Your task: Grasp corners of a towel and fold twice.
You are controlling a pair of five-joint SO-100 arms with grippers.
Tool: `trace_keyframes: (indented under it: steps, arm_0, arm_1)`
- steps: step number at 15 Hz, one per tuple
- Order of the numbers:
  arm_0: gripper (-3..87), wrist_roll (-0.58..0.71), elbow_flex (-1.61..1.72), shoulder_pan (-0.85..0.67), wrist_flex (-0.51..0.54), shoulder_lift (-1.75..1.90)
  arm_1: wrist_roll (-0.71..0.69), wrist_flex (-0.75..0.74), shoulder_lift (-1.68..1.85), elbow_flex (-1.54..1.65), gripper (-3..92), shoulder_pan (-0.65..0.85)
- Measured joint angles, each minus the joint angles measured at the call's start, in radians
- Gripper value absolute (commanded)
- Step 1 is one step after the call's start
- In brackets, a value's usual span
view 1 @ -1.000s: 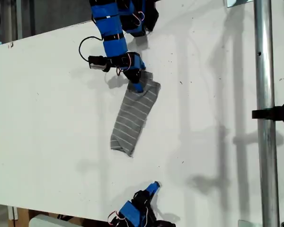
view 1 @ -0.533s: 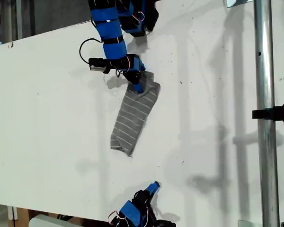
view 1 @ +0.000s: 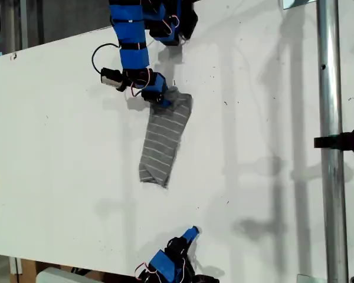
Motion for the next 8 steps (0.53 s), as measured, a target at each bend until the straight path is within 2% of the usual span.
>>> trace_keyframes:
  steps: [2,4,5,6,8]
  arm_0:
    - [-2.7,0.011,0.000,0.000,0.000,0.000]
    - [-2.7,0.028,0.005,0.000,0.000,0.003]
    - [-2.7,0.038,0.011,-0.002,0.000,0.005]
    - [-2.7,0.049,0.015,-0.009,0.000,0.005]
    - [-2.7,0.054,0.044,-0.031,-0.003,0.005]
  arm_1:
    - [0.035,0.308,0.394,0.017,-0.2,-0.012]
    - [0.132,0.657,0.790,-0.012,-0.2,-0.066]
    - [0.138,0.672,0.825,-0.015,-0.2,-0.081]
    - [0.123,0.577,0.772,-0.005,-0.2,-0.077]
    - [0.051,0.192,0.517,0.020,-0.3,-0.049]
